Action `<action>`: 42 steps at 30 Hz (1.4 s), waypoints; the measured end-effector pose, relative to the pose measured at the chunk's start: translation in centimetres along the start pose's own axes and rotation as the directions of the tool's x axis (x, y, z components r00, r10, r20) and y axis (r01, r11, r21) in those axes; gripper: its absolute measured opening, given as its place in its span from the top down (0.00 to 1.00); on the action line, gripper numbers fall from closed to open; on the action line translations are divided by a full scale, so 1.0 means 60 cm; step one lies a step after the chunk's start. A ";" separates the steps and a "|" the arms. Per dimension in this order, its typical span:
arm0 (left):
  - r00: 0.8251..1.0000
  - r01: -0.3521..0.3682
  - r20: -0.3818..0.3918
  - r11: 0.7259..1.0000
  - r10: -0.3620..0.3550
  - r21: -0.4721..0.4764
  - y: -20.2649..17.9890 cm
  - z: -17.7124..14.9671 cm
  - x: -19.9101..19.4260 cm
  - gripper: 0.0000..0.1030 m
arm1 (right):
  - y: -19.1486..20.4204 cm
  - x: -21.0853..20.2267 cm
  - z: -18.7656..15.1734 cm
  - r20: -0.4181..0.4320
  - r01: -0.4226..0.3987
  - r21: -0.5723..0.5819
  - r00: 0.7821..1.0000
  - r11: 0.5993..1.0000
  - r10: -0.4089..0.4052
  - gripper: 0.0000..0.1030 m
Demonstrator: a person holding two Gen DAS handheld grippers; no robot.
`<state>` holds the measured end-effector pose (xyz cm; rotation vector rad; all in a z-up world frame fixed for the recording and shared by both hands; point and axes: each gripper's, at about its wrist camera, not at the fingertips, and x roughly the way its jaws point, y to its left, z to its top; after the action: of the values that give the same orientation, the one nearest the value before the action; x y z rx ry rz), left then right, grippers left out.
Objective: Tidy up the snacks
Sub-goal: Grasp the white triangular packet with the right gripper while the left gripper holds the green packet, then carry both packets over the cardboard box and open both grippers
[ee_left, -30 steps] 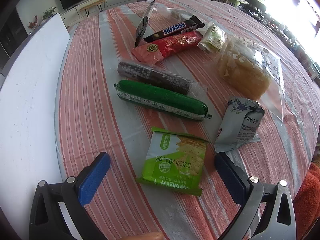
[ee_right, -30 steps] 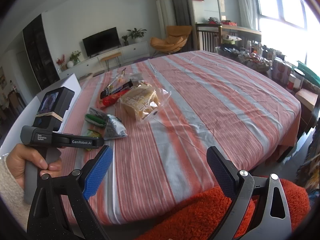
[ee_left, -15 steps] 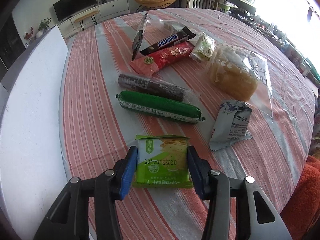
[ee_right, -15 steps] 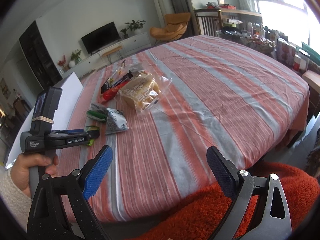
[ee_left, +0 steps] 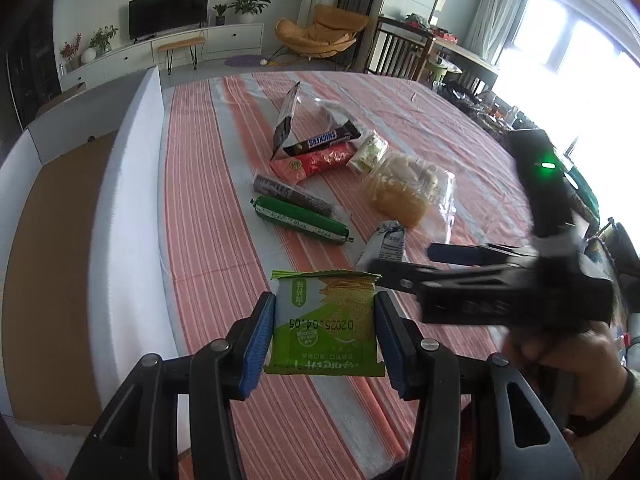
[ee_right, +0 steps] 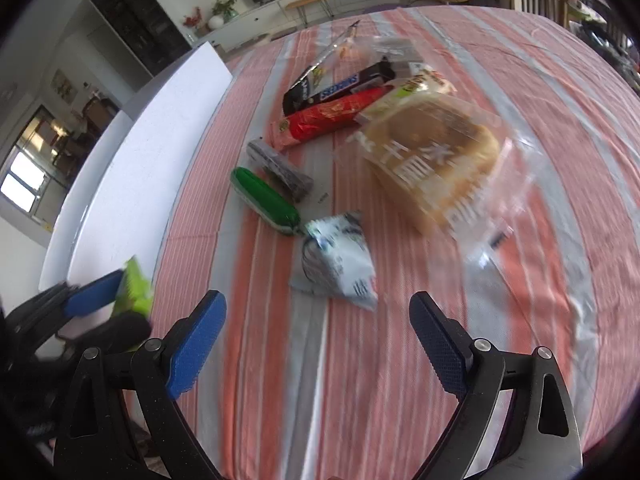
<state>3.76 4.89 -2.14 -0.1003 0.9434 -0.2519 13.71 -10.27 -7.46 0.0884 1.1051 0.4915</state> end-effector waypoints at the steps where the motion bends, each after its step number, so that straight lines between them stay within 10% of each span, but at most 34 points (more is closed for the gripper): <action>1: 1.000 0.007 0.014 1.000 -0.007 -0.001 0.001 0.000 -0.016 0.53 | 0.006 0.013 0.007 -0.002 0.027 -0.017 1.000 0.999 -0.027 0.10; 2: 1.000 0.013 0.028 1.000 -0.013 -0.002 0.002 0.003 -0.032 0.53 | 0.008 0.024 0.011 -0.006 0.060 -0.025 0.998 0.998 -0.060 0.13; 4: 0.998 0.012 0.065 1.000 -0.012 -0.002 0.009 0.005 -0.065 0.53 | 0.004 0.026 0.010 0.013 0.121 -0.023 0.993 0.992 -0.121 0.64; 16: 0.982 -0.041 0.181 0.997 0.053 -0.068 0.090 0.017 -0.157 0.53 | -0.006 -0.101 -0.044 0.104 -0.053 0.183 0.994 0.982 0.034 0.66; 31: 0.944 -0.192 0.226 0.956 0.242 -0.222 0.233 0.005 -0.220 0.53 | 0.242 -0.167 0.024 0.175 -0.288 -0.049 0.940 0.956 0.292 0.66; 42: 0.885 -0.381 0.124 0.851 0.448 -0.361 0.380 -0.035 -0.223 0.51 | 0.424 -0.048 0.064 0.081 -0.315 -0.232 0.936 0.920 0.341 0.60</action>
<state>-1.58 30.41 2.72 -0.2190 0.7713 0.3203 7.51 11.81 4.53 0.1130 0.9149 0.8954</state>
